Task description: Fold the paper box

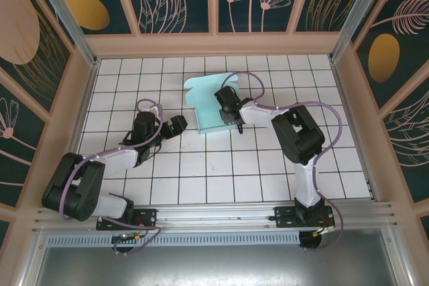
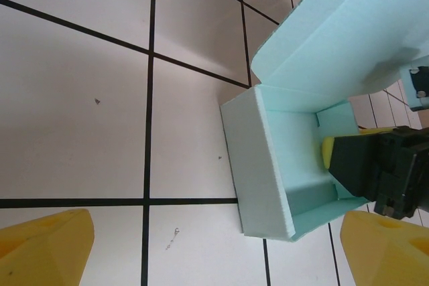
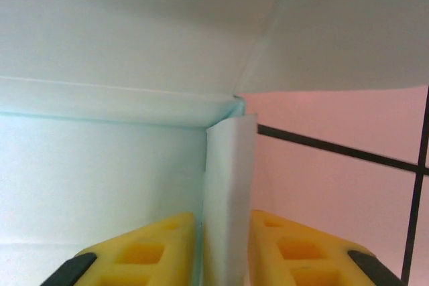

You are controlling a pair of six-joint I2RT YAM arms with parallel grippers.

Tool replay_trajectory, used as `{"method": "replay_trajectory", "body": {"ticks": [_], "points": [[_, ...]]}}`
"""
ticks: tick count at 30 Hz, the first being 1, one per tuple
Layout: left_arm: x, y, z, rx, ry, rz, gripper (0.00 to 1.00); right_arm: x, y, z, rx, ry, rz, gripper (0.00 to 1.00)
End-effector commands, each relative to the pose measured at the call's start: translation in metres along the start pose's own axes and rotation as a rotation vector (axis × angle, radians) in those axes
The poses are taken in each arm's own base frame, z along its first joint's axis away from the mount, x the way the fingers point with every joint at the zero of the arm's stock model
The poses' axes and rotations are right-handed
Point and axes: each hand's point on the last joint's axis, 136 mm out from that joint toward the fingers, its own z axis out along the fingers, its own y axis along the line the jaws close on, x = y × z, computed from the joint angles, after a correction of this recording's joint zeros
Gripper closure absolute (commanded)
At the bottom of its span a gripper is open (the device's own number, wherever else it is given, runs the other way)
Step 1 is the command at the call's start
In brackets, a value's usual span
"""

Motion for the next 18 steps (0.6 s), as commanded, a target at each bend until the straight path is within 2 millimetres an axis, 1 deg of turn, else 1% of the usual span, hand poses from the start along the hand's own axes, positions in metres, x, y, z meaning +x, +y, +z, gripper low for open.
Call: {"method": "replay_trajectory", "body": {"ticks": [1, 4, 5, 6, 9, 11, 12, 14, 16, 18], "points": [[-0.009, -0.011, 0.002, 0.029, -0.021, 0.032, 0.06, -0.027, 0.005, -0.023, -0.073, -0.088, 0.050, 0.63], [-0.008, -0.010, 0.001, 0.029, -0.022, 0.034, 0.05, -0.033, 0.005, -0.026, -0.094, -0.099, 0.068, 0.52], [-0.007, -0.009, 0.001, 0.026, -0.022, 0.034, 0.05, -0.033, 0.005, -0.026, -0.101, -0.100, 0.075, 0.50], [-0.007, -0.009, 0.002, 0.025, -0.021, 0.038, 0.05, -0.034, 0.004, -0.026, -0.108, -0.100, 0.084, 0.49], [-0.007, -0.008, 0.002, 0.021, -0.022, 0.043, 0.05, -0.034, 0.001, -0.024, -0.116, -0.095, 0.109, 0.48], [-0.008, -0.008, 0.002, 0.021, -0.023, 0.045, 0.05, -0.032, -0.002, -0.020, -0.111, -0.078, 0.118, 0.50], [-0.007, -0.008, 0.002, 0.021, -0.022, 0.045, 0.05, -0.030, -0.004, -0.017, -0.103, -0.069, 0.120, 0.53], [-0.007, -0.008, 0.002, 0.021, -0.021, 0.045, 0.05, -0.027, -0.008, -0.012, -0.076, -0.049, 0.115, 0.62], [-0.007, -0.008, 0.003, 0.019, -0.020, 0.046, 0.05, -0.022, -0.011, -0.007, -0.043, -0.027, 0.100, 0.68], [-0.006, -0.007, 0.003, 0.018, -0.017, 0.045, 0.05, -0.018, -0.011, -0.004, -0.026, -0.014, 0.091, 0.68]]}}
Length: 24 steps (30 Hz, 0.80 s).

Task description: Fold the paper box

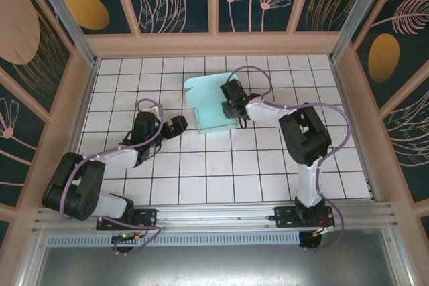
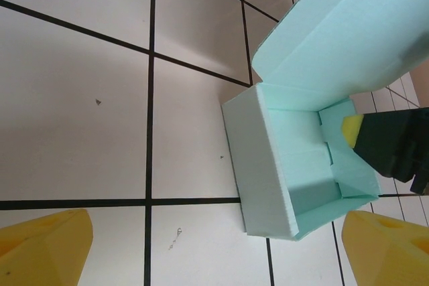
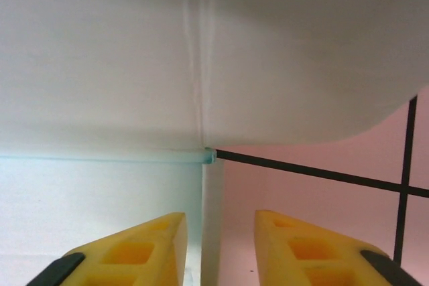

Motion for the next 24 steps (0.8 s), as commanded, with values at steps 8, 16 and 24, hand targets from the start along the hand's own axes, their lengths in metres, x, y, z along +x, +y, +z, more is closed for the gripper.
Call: {"method": "replay_trajectory", "body": {"ticks": [8, 16, 24], "points": [[-0.029, -0.020, 0.002, 0.013, -0.064, 0.118, 0.03, -0.018, 0.014, -0.027, -0.099, -0.094, -0.010, 0.51], [-0.098, -0.043, 0.004, -0.090, -0.210, 0.403, 0.01, -0.036, 0.008, -0.072, -0.270, -0.220, -0.029, 0.30], [-0.109, -0.072, 0.047, -0.053, 0.046, 0.753, 0.02, -0.023, -0.004, -0.104, -0.435, -0.241, -0.071, 0.22]]}}
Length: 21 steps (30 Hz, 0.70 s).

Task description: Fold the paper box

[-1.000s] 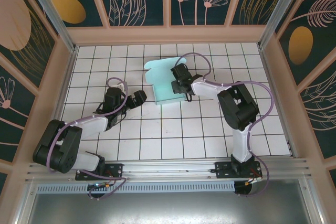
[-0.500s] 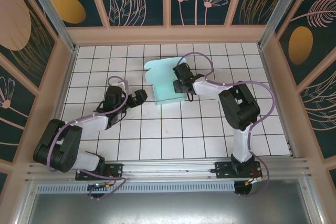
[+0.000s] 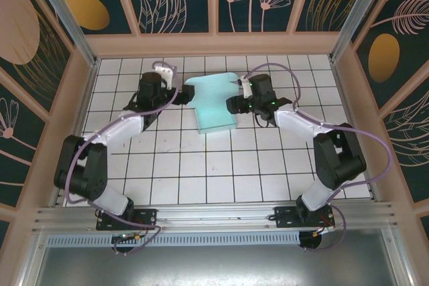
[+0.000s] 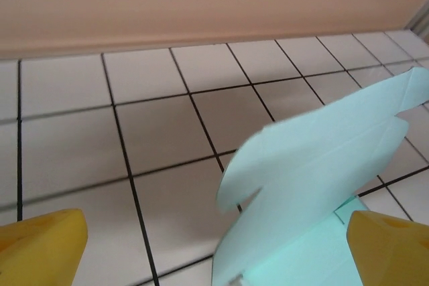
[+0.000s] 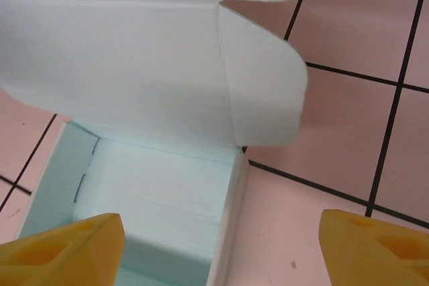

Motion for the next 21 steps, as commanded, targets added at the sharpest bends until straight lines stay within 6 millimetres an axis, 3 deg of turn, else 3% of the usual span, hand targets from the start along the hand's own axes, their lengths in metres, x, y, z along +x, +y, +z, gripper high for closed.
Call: {"method": "replay_trajectory", "body": {"ticks": [1, 3, 9, 14, 17, 21], "points": [[0.020, -0.004, 0.014, 0.048, 0.188, 0.197, 0.01, 0.001, 0.014, -0.016, -0.115, -0.021, -0.051, 0.22], [0.012, -0.010, 0.015, 0.086, 0.221, 0.261, 0.03, 0.003, 0.011, -0.022, -0.116, -0.026, -0.054, 0.22], [0.012, -0.012, 0.021, 0.140, 0.366, 0.379, 0.07, 0.008, 0.006, -0.032, -0.130, -0.041, -0.057, 0.22], [0.027, 0.013, 0.030, 0.055, 0.549, 0.401, 0.11, 0.009, 0.006, -0.032, -0.146, -0.046, -0.059, 0.22], [0.036, 0.024, 0.034, 0.033, 0.627, 0.410, 0.23, 0.009, 0.007, -0.028, -0.154, -0.040, -0.057, 0.22], [0.039, 0.017, 0.036, 0.104, 0.667, 0.406, 0.37, 0.009, 0.004, -0.023, -0.143, -0.023, -0.045, 0.22]]}}
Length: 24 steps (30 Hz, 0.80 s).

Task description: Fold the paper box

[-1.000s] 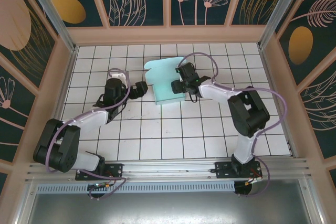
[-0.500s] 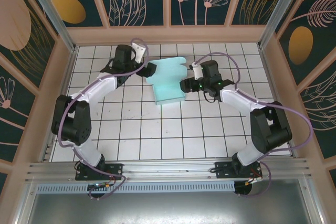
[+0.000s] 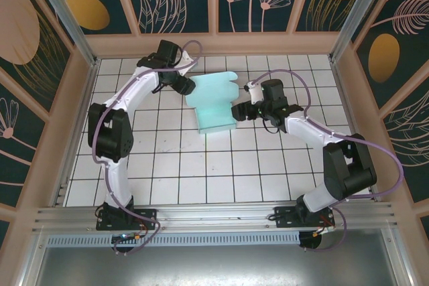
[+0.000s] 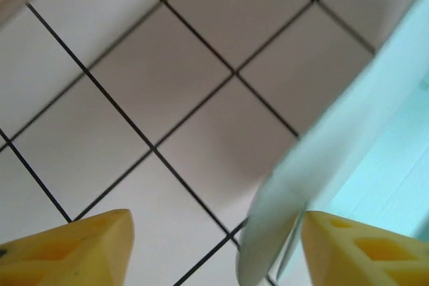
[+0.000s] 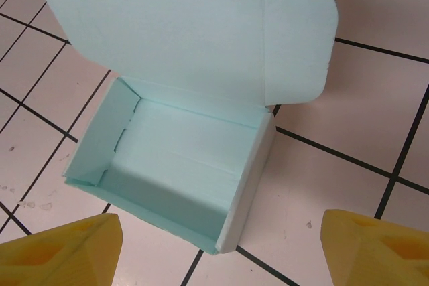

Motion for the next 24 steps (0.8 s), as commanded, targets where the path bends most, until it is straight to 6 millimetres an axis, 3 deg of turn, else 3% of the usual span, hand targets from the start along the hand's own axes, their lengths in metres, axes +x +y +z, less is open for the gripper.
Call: {"method": "replay_trajectory", "body": {"ticks": [1, 11, 15, 21, 24], "points": [[0.026, -0.012, -0.004, 0.088, 0.131, 0.021, 0.37, -0.009, -0.002, 0.002, -0.005, -0.017, -0.012, 0.22], [0.023, -0.027, 0.002, 0.192, 0.122, 0.041, 0.66, 0.001, -0.007, 0.005, 0.012, 0.005, 0.012, 0.22], [0.020, -0.029, 0.002, 0.209, 0.114, 0.053, 0.84, 0.003, -0.006, 0.008, 0.005, 0.012, 0.017, 0.22], [0.019, -0.033, 0.002, 0.232, 0.105, 0.067, 0.85, 0.005, -0.009, 0.011, 0.011, 0.019, 0.017, 0.22], [0.018, -0.034, 0.002, 0.242, 0.098, 0.067, 0.76, 0.006, -0.009, 0.012, 0.010, 0.020, 0.017, 0.22]]}}
